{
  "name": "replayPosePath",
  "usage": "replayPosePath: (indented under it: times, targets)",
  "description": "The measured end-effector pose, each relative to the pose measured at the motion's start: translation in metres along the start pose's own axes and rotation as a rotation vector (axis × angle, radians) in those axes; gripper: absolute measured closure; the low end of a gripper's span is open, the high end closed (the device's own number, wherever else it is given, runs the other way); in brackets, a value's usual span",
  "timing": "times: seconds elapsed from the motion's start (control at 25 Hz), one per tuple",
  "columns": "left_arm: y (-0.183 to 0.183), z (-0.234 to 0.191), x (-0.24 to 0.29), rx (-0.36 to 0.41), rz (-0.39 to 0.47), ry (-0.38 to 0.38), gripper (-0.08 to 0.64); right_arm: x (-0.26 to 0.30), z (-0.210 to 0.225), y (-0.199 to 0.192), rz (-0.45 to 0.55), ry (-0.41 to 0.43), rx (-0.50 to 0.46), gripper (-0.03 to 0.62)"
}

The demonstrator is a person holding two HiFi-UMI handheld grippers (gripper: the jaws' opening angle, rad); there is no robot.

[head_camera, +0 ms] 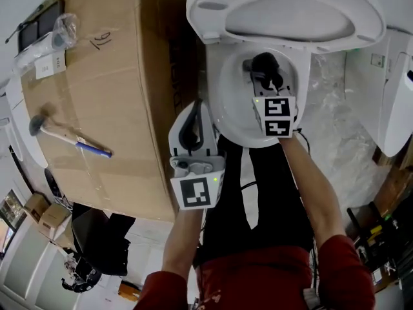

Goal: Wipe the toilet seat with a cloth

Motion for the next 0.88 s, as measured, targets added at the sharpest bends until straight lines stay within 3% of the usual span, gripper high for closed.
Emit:
replayPosePath:
  times: [0.2, 0.44, 0.68, 0.88]
  targets:
    - [0.062, 0.033, -0.026, 0.002, 0.015, -0.075, 0.549, -0.129, 0.000, 0.017, 0.101, 0.049, 0.076, 0.505]
    - [0.161, 0.069, -0.061, 0.066, 0.100, -0.159, 0.549, -0.286, 0.020, 0.088, 0.336, -0.020, 0.053, 0.505]
    - [0.229, 0.091, -0.078, 0.239, 0.122, -0.171, 0.549, -0.402, 0.044, 0.138, 0.553, -0.139, -0.017, 0.505]
    - [0.257, 0.102, -0.078, 0.356, 0.137, -0.180, 0.549, -0.446, 0.059, 0.152, 0.613, -0.206, -0.005, 0.505]
Point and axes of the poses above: the fingertips, and each gripper's own axes: x forward along the fingers, z to its right, y out of its top, the point moved 6 cm from there along -x, backward along the fingers, and after that the axes turned 10 degrees about -z, right-handed, at the moved point
